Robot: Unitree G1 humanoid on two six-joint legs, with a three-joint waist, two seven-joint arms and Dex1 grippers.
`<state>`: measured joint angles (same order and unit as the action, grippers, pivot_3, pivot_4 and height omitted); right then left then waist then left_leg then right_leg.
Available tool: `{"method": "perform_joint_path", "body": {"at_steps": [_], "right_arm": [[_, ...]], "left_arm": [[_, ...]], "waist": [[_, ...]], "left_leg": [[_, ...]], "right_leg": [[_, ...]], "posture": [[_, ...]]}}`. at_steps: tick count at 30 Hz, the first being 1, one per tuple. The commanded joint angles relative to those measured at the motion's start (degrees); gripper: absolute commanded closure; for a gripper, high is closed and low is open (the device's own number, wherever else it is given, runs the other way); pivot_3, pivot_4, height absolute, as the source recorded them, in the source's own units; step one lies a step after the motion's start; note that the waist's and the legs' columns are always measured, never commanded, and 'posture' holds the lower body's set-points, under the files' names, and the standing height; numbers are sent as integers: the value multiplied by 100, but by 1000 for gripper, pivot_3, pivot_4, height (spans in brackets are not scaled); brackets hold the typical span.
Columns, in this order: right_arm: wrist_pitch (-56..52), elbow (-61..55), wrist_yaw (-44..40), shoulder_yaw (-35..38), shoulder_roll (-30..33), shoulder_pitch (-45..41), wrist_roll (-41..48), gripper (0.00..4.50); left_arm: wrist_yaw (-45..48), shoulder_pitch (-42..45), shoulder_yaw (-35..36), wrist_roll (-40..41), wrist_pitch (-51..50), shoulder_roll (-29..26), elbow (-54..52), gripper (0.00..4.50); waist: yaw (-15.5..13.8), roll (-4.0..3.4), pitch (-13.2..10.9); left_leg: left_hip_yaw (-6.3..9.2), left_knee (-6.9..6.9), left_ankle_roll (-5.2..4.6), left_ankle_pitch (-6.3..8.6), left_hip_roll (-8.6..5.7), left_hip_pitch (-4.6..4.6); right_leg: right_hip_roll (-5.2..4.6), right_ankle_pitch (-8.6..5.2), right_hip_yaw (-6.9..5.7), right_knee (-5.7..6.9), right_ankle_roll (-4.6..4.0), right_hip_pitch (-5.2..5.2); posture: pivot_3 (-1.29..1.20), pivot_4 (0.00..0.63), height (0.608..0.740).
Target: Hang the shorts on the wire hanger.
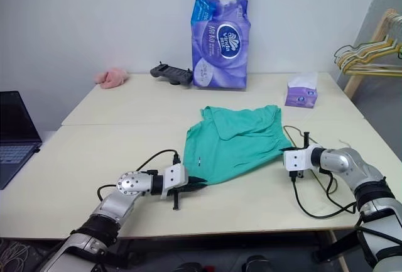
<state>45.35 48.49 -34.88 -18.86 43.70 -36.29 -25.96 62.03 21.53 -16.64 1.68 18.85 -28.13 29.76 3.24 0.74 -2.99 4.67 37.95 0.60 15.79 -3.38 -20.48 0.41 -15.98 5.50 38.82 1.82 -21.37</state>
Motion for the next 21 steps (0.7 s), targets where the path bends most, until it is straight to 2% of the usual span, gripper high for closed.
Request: {"method": "perform_joint_path", "body": {"at_steps": [1,5,9,12,15,18,19,20,21], "right_arm": [[22,-192,-26,87,-30,-155,170,4500],[-146,-753,-380,141,-60,118,533,4500],[-898,-2275,-1127,231,37,909,1409,4500],[-2327,-4234,-1970,243,323,1962,2441,4500],[-3752,-6013,-2803,237,1031,2931,3365,4500],[-5097,-7321,-3374,506,1849,3588,4400,4500],[-5502,-7544,-3450,581,1967,3605,4702,4500],[-5814,-7622,-3443,598,1957,3490,4881,4500],[-6031,-7414,-3371,480,1700,3132,4856,4500]], "left_arm": [[-124,148,167,-127,-172,-180,260,4458],[-87,234,228,-116,-19,-378,339,4458],[527,31,365,308,-177,-825,-211,4458],[1682,-611,377,1070,-957,-1666,-1638,4458],[2637,-1306,530,2093,-2314,-2776,-3226,4458],[3030,-1863,572,3245,-3098,-4360,-4191,4458],[3047,-1861,523,3453,-3194,-4655,-4259,4458],[3047,-1738,459,3518,-3260,-4726,-4209,4458],[3047,-1305,297,3277,-3359,-4412,-3884,4458]], "waist": [[9,1,0],[25,1,-1],[33,3,-4],[44,1,-9],[20,-7,-41],[-13,3,-112],[-19,8,-129],[-30,4,-146],[-42,2,-146]], "left_leg": [[0,0,0,0,0,0],[4,-1,0,0,1,0],[13,-3,-1,2,3,-5],[20,-2,-4,5,6,-37],[24,-2,-13,19,6,-49],[23,5,-19,26,5,-41],[25,5,-19,26,8,-38],[27,4,-20,25,11,-24],[28,5,-20,25,13,-11]], "right_leg": [[0,0,0,0,0,0],[1,-1,-1,3,1,-2],[3,-1,-5,4,1,-6],[2,-2,-6,9,-1,-35],[0,-22,-11,12,-9,-46],[-4,-59,-24,12,-8,-34],[-4,-60,-28,16,-10,-33],[-4,-62,-33,14,-14,-19],[-4,-78,-37,13,-41,-2]], "posture": [[-54,25,740],[-51,25,740],[-48,30,740],[-41,36,740],[-32,43,740],[-23,44,740],[-20,44,740],[-19,42,740],[-18,40,740]]}}
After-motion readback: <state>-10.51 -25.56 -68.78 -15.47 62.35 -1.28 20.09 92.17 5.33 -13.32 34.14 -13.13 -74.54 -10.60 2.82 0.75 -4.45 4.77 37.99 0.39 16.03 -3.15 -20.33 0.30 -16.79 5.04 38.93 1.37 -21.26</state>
